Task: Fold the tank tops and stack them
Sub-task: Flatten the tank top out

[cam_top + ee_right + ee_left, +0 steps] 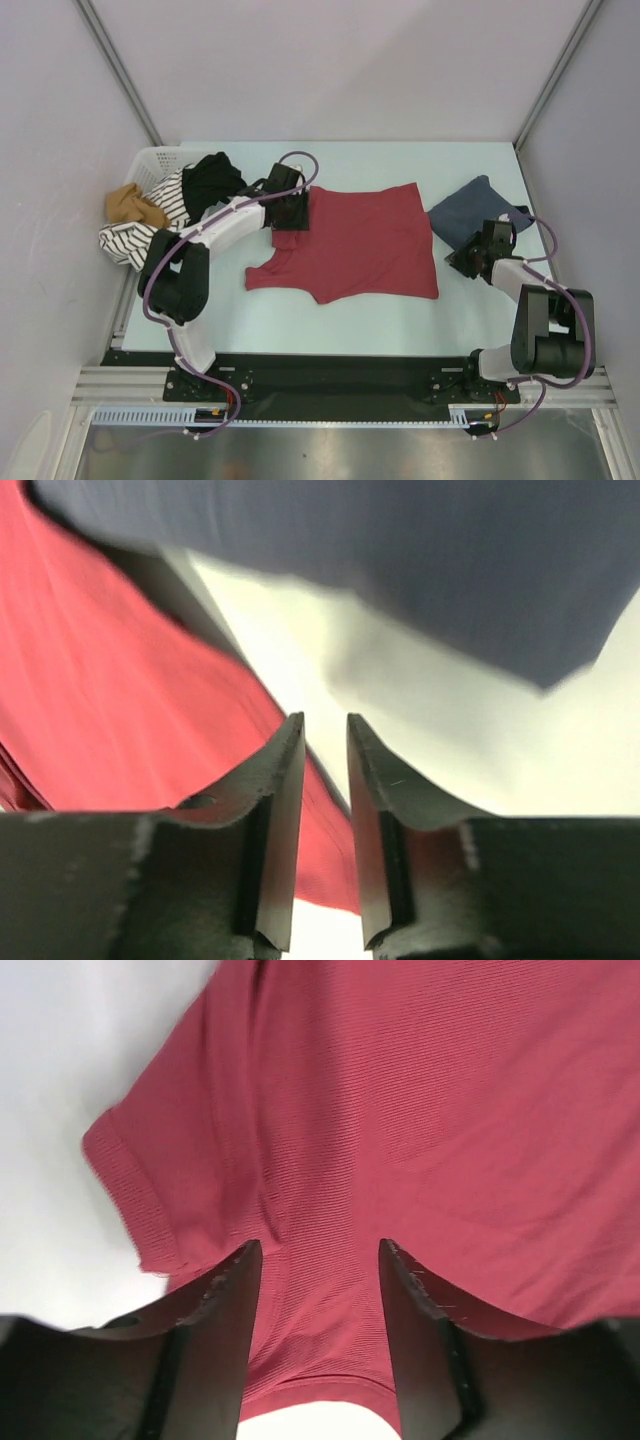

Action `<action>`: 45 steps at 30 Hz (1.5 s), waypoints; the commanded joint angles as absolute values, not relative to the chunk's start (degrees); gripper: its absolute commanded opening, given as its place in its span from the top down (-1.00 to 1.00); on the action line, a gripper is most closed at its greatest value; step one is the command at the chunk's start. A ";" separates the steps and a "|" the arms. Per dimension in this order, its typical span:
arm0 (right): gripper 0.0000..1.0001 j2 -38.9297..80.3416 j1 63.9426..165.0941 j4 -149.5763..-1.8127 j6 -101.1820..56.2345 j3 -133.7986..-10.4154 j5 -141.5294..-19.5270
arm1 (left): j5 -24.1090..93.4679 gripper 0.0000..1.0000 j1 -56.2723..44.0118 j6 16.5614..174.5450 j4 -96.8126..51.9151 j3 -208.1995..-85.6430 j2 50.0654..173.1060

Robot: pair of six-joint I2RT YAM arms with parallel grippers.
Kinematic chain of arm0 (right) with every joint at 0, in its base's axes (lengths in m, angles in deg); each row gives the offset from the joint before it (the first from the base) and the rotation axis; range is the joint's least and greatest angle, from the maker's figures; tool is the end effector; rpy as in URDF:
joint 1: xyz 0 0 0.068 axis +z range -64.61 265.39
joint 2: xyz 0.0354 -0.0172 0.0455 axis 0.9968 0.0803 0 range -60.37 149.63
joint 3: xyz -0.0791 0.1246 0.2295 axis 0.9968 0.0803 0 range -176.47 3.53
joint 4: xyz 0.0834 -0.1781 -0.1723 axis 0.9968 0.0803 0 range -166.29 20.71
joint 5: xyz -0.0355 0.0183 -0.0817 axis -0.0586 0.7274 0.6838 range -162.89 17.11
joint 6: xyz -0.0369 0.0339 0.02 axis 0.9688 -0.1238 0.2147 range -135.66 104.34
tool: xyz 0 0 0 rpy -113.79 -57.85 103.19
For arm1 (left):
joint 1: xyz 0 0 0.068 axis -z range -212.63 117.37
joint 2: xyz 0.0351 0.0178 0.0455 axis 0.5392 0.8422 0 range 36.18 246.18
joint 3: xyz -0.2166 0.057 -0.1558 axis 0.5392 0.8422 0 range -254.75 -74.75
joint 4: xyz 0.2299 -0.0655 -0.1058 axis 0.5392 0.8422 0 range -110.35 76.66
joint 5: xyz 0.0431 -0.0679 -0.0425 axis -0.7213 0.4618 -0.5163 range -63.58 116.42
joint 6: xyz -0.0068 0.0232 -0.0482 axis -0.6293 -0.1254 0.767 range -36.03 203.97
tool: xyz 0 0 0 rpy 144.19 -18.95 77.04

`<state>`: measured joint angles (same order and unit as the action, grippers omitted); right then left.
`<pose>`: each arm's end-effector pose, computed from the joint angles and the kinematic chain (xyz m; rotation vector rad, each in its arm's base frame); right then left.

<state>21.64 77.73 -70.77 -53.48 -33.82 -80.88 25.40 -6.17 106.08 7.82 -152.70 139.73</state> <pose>0.2679 -0.0310 0.1614 0.8995 2.3081 0.4002 0.3526 -0.1748 0.2300 0.0891 2.5378 -0.3211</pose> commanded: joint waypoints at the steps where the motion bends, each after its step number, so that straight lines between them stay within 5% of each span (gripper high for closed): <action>1: 0.40 16.63 79.41 -78.63 -53.01 -29.44 -81.60 | 19.66 -0.06 -7.41 105.77 8.66 -151.39 138.92; 15: 0.37 10.64 79.94 -81.47 -53.19 -26.00 -80.36 | 15.78 -0.06 -5.65 106.65 10.86 -153.15 146.66; 22: 0.37 11.52 79.85 -82.00 -53.37 -26.09 -81.06 | 16.40 0.99 -5.91 105.77 11.82 -155.08 147.54; 32: 0.38 12.48 79.77 -82.35 -53.28 -26.00 -80.88 | 22.81 0.99 -19.26 105.33 14.72 -164.30 147.09; 40: 0.37 14.24 79.94 -83.06 -53.45 -26.09 -81.59 | 28.87 0.99 -29.19 108.84 15.60 -177.91 158.06; 41: 0.37 14.33 79.94 -83.14 -53.45 -26.09 -81.50 | 30.01 0.95 -29.72 109.28 15.60 -178.63 158.78; 42: 0.37 14.42 79.94 -83.06 -53.37 -26.09 -81.50 | 30.02 0.41 -30.08 109.72 15.60 -179.07 159.48; 44: 0.36 14.51 80.03 -83.06 -53.28 -26.09 -81.50 | 30.63 -0.27 -30.17 110.51 14.99 -178.73 159.67; 45: 0.36 14.60 80.03 -83.23 -53.28 -26.09 -81.50 | 30.72 -0.77 -29.99 110.69 13.94 -178.03 158.36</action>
